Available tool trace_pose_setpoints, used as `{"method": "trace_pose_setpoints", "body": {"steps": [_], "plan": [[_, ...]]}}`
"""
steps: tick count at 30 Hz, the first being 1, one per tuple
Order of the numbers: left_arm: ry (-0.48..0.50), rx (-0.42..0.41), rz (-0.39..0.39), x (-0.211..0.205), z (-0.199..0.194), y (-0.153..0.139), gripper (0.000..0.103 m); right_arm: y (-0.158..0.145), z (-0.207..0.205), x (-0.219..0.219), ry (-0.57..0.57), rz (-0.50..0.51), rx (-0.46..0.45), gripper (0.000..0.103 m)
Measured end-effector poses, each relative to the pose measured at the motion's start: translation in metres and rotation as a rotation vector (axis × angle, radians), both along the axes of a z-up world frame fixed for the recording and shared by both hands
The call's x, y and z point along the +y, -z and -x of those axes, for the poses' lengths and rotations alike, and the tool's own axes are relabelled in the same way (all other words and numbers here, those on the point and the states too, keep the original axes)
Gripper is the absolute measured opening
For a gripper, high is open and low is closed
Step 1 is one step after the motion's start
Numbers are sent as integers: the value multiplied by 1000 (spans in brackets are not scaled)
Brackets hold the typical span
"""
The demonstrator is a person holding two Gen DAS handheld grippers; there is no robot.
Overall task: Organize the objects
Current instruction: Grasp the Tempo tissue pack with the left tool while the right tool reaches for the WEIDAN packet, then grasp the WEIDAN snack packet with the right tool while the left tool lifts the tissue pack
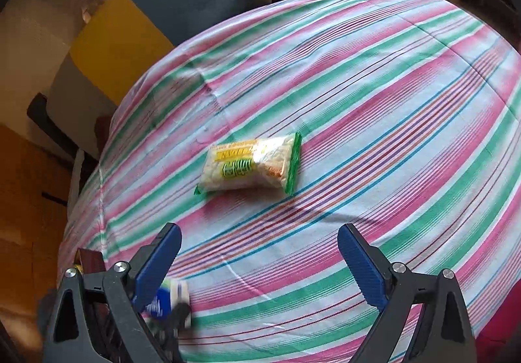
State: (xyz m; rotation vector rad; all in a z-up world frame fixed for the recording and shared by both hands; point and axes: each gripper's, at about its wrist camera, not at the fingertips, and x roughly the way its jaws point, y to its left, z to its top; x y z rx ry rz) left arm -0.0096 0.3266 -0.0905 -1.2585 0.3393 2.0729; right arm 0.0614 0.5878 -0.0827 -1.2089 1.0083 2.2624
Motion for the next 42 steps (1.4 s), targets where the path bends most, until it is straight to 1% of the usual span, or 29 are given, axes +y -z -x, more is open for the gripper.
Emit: {"method": "trace_pose_setpoints", "body": {"steps": [3, 5, 7, 12, 14, 18, 21, 22, 26, 28, 32, 33, 34, 35, 36, 37, 38, 39, 42], "plan": [[42, 93, 33, -3, -19, 5, 74, 6, 5, -6, -38, -8, -23, 97], [52, 128, 38, -5, -24, 6, 75, 10, 10, -13, -73, -23, -44, 97], [44, 131, 13, -8, -23, 6, 75, 14, 14, -20, -104, -49, -61, 97], [49, 164, -13, -7, -26, 8, 75, 16, 21, -36, -185, -152, -80, 97], [49, 165, -16, -8, -26, 8, 75, 16, 24, -40, -221, -188, -100, 97], [51, 176, -23, -9, -28, 8, 75, 6, 35, -37, -280, -261, -125, 97], [51, 177, -28, -10, -28, 9, 75, -3, 52, -33, -382, -385, -140, 97], [51, 177, -28, -10, -29, 9, 75, -3, 61, -33, -444, -445, -152, 97], [51, 177, -34, -12, -31, 10, 75, 9, 90, -30, -599, -545, -205, 97], [52, 176, -35, -13, -30, 10, 75, 17, 103, -26, -637, -549, -223, 97], [52, 176, -37, -13, -30, 11, 75, 28, 123, -18, -642, -526, -225, 97], [52, 175, -38, -12, -30, 11, 75, 32, 128, -15, -637, -506, -225, 93], [52, 175, -39, -13, -30, 11, 75, 37, 129, -13, -641, -468, -226, 81], [52, 176, -39, -12, -30, 12, 75, 36, 127, -13, -642, -434, -203, 75], [52, 179, -38, -12, -30, 12, 75, 34, 123, -13, -639, -409, -185, 59], [52, 180, -37, -12, -30, 12, 75, 32, 119, -16, -633, -404, -186, 42], [52, 180, -38, -11, -29, 12, 75, 31, 115, -19, -630, -401, -195, 39], [52, 179, -40, -11, -29, 12, 75, 31, 108, -26, -629, -393, -210, 39], [52, 179, -42, -11, -28, 13, 75, 30, 87, -47, -645, -388, -217, 39]]}}
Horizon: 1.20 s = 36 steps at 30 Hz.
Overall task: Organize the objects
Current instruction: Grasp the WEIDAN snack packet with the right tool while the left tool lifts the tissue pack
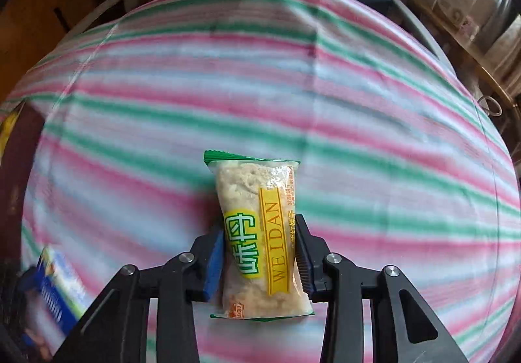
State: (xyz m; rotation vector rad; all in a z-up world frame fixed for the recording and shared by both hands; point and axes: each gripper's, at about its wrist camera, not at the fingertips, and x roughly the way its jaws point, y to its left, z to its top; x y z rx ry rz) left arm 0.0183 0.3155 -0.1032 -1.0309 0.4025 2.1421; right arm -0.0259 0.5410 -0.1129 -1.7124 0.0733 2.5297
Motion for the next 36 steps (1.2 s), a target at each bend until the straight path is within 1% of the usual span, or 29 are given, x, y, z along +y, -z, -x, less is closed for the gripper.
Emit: {"method": "trace_pose_setpoints", "body": {"steps": [4, 7, 11, 18, 20, 21, 26, 28, 29, 33, 36], "plan": [[0, -1, -1, 0, 1, 1, 75, 0, -28, -22, 26, 67, -15, 41], [0, -1, -1, 0, 1, 1, 75, 2, -41, -37, 15, 17, 14, 42], [-1, 3, 5, 1, 1, 2, 75, 3, -43, -34, 45, 37, 44, 43], [-2, 11, 13, 2, 1, 1, 75, 6, -41, -41, 37, -27, 79, 42], [-2, 10, 12, 2, 1, 1, 75, 6, -41, -40, 39, -20, 85, 42], [-2, 10, 11, 2, 1, 1, 75, 3, -47, -43, 41, -13, 91, 42], [-11, 3, 11, -1, -1, -4, 74, 6, -46, -40, 40, 9, 116, 42], [-22, -14, -14, -6, -1, -14, 74, 7, -46, -44, 31, -7, 129, 42], [-22, -6, -35, -9, -4, -23, 74, 7, -46, -44, 31, -8, 134, 42], [-16, 51, -127, -24, -18, -73, 74, 7, -47, -45, 29, -12, 149, 42], [-39, 85, -146, -36, -22, -100, 74, 7, -47, -47, 29, -22, 157, 42]]}}
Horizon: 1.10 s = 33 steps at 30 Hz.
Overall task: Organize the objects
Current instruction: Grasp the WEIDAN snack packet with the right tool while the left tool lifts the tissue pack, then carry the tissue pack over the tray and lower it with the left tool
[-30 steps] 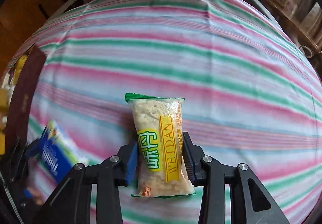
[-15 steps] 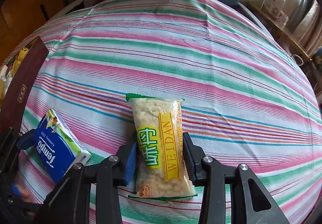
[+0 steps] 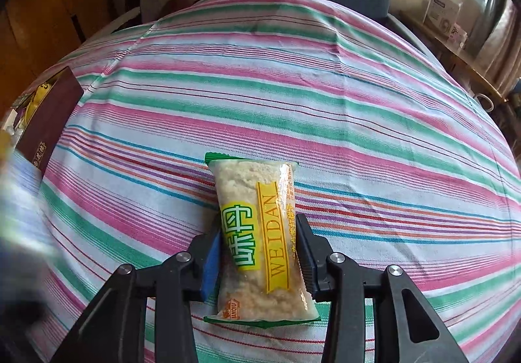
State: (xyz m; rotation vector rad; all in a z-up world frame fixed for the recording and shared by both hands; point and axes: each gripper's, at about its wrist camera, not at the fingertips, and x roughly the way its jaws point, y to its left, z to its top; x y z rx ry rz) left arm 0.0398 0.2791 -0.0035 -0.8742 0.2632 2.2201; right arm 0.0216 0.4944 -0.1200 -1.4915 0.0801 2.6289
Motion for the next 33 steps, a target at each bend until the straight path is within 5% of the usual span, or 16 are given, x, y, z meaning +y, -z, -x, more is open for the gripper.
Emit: {"method": "trace_pose_setpoints", "body": {"steps": [11, 33], "plan": [[-126, 22, -3, -52, 10, -21, 74, 0, -2, -4, -7, -29, 18, 43], [-318, -52, 16, -141, 36, 1, 74, -4, -2, -11, 0, -58, 26, 43]]}}
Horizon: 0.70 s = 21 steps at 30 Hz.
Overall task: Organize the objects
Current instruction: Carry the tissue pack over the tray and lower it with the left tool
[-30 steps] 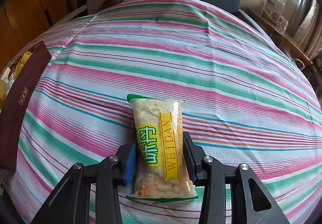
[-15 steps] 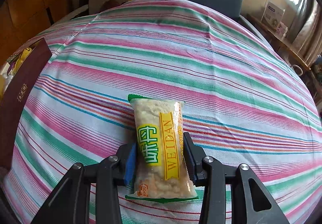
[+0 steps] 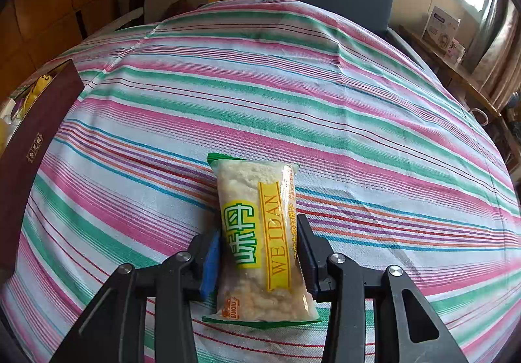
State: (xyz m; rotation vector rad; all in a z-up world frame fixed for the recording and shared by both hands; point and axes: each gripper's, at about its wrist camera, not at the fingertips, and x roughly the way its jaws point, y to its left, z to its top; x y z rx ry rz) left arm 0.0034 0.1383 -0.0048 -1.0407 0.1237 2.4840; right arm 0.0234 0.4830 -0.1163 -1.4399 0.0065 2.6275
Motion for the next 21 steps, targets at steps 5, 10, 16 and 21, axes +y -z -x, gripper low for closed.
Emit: {"method": "trace_pose_setpoints", "body": {"steps": [5, 10, 16, 21], "plan": [[-128, -4, -11, -54, 11, -4, 74, -1, 1, -1, 2, -4, -5, 43], [-270, -12, -25, -116, 14, -6, 74, -1, 2, -3, 0, -16, -9, 43], [-326, -62, -72, -148, 11, 2, 74, -2, 1, -4, 1, -26, -12, 43], [-256, -101, -74, -125, 8, 13, 74, -2, 2, -4, 1, -30, -13, 43]]}}
